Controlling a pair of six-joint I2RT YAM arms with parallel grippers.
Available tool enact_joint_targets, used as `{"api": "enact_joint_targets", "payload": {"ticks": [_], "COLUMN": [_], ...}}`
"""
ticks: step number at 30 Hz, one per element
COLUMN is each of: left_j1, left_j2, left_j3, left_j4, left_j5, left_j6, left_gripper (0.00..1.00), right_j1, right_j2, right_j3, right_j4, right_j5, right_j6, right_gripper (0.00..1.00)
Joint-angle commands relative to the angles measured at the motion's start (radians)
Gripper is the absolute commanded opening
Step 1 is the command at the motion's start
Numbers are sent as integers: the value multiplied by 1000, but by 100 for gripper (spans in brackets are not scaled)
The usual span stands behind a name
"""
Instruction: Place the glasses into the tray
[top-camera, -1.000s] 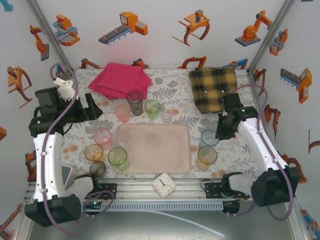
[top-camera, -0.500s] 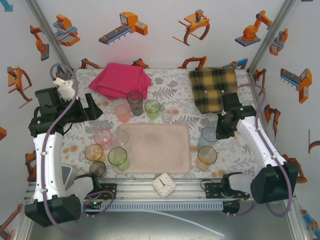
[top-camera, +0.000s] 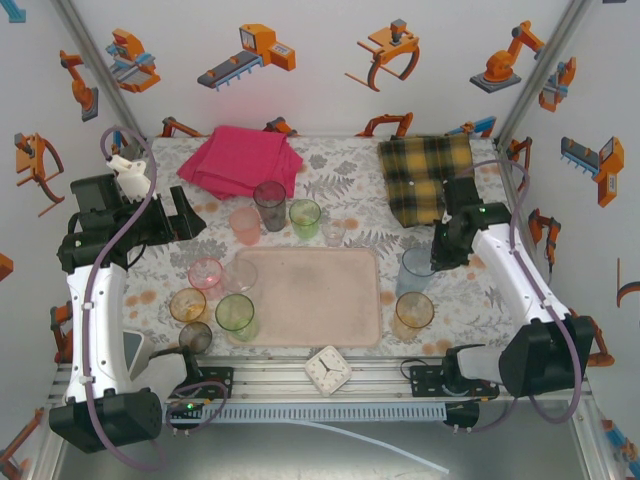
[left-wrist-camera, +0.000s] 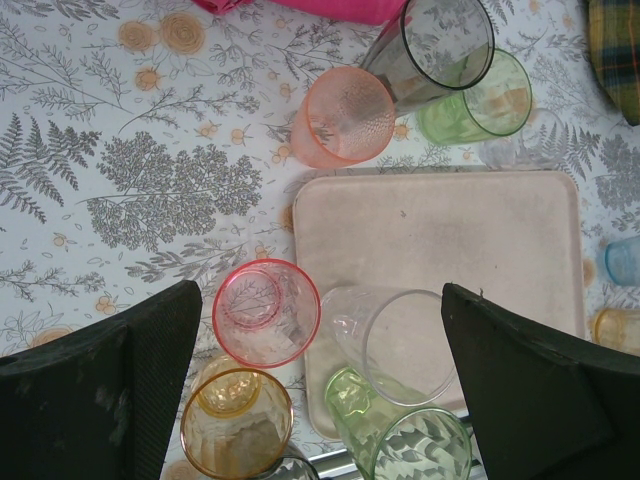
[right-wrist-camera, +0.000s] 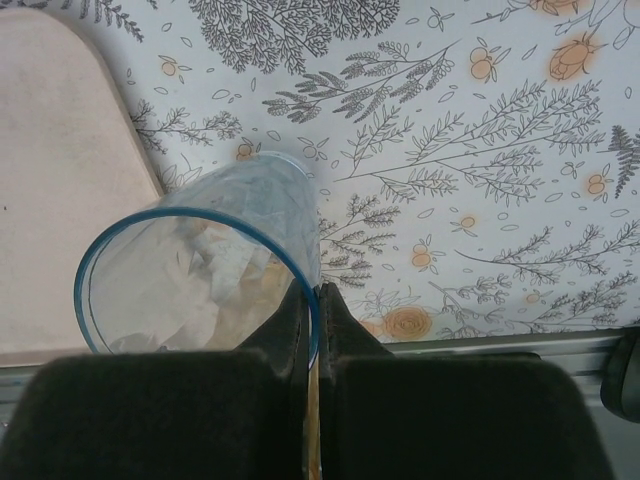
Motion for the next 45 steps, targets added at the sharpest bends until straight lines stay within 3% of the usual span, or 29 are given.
{"api": "enact_joint_targets", "payload": {"ticks": [1, 30, 45], "left_j1": [-7, -7, -7], "left_j2": [-1, 5, 6], "left_j3": [16, 25, 25], "left_j4": [-16, -21, -22], "left_j5": [10, -4, -8], "left_j6": [18, 24, 26], "left_gripper": [97, 97, 97], "right_j1": [-7, 0, 127], "right_j2": [2, 97, 171], "right_j3": [56, 382, 519], "right_j4": [-2, -91, -108], "right_j5": [-2, -27, 24], "right_j6": [-19, -85, -73], "right_gripper": [0, 0, 0]}}
